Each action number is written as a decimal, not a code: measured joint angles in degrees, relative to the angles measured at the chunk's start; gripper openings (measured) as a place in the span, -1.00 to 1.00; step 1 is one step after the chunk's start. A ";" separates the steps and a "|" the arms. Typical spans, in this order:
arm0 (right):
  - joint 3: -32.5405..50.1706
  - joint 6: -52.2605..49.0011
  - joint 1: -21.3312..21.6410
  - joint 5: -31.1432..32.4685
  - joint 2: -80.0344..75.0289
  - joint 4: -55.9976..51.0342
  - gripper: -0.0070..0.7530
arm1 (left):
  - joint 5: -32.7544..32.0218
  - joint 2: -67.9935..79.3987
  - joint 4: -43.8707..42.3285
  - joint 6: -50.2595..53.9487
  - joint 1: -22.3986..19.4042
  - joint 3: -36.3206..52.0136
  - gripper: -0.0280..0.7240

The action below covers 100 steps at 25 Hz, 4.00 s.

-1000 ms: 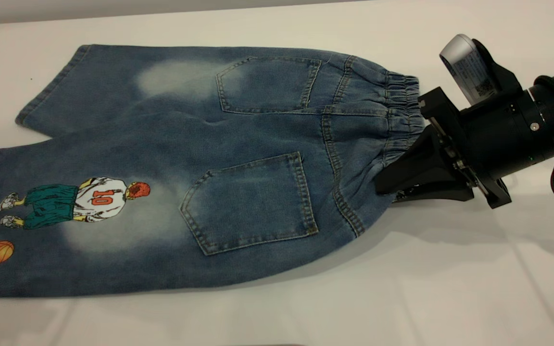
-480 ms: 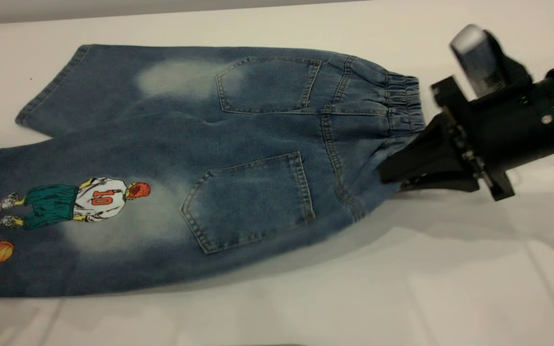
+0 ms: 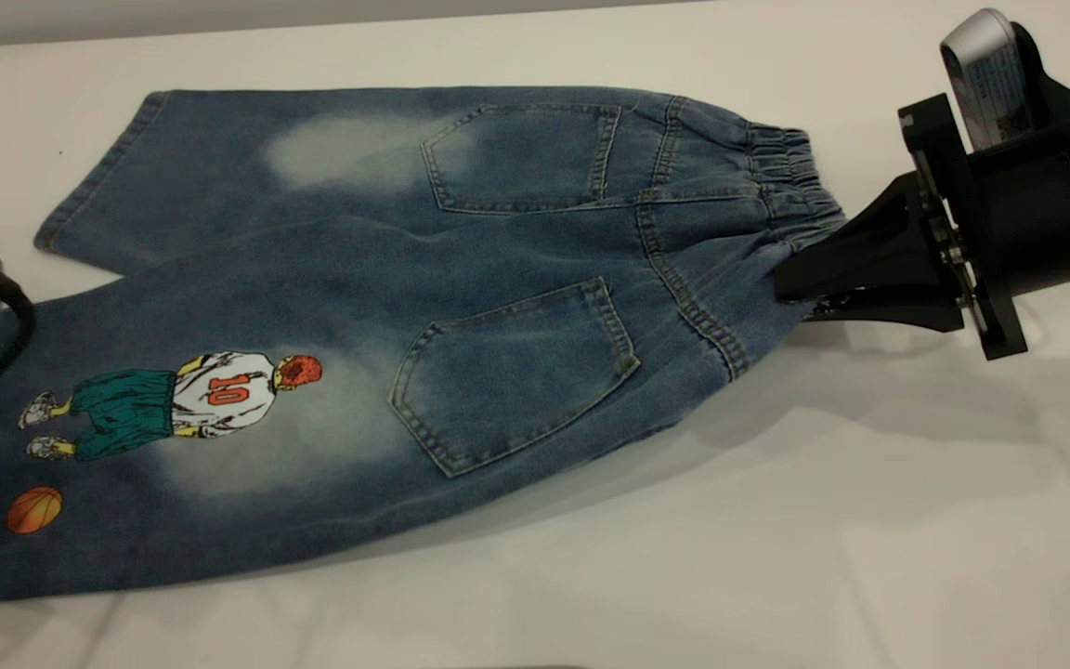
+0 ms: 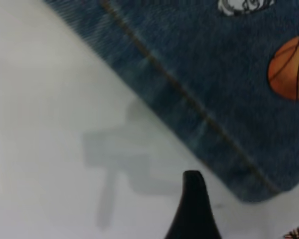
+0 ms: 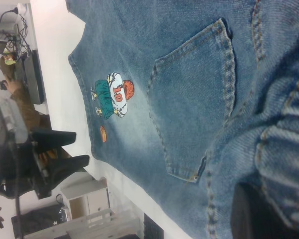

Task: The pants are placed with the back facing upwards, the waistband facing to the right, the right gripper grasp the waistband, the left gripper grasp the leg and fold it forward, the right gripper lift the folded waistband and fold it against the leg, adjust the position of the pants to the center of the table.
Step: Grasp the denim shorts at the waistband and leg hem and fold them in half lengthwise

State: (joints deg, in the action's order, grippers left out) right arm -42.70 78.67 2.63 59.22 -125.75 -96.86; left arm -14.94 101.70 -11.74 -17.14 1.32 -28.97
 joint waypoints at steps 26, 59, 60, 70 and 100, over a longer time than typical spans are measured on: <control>0.00 0.85 0.00 1.03 0.00 -0.48 -0.87 | 7.32 7.58 -0.53 -0.24 -0.06 -0.58 -0.71; 12.86 -10.99 0.00 5.59 15.74 -0.02 -0.88 | -0.34 -30.49 -0.93 10.14 3.72 -2.92 -0.76; 12.88 -11.91 0.00 5.59 15.74 -2.38 -0.88 | 0.73 -29.29 -0.99 10.69 2.92 -4.00 -0.76; 5.70 -24.95 0.00 -5.67 12.42 -6.21 -0.88 | 7.90 -9.87 -1.15 12.74 1.53 -16.68 -0.76; -10.78 -35.15 0.00 -11.46 1.35 -7.05 -0.29 | 9.96 16.50 -1.15 27.45 1.53 -40.09 -0.20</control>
State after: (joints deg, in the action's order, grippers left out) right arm -53.48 43.52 2.63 47.76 -124.40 -103.91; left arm -4.98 118.20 -12.89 10.32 2.85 -69.06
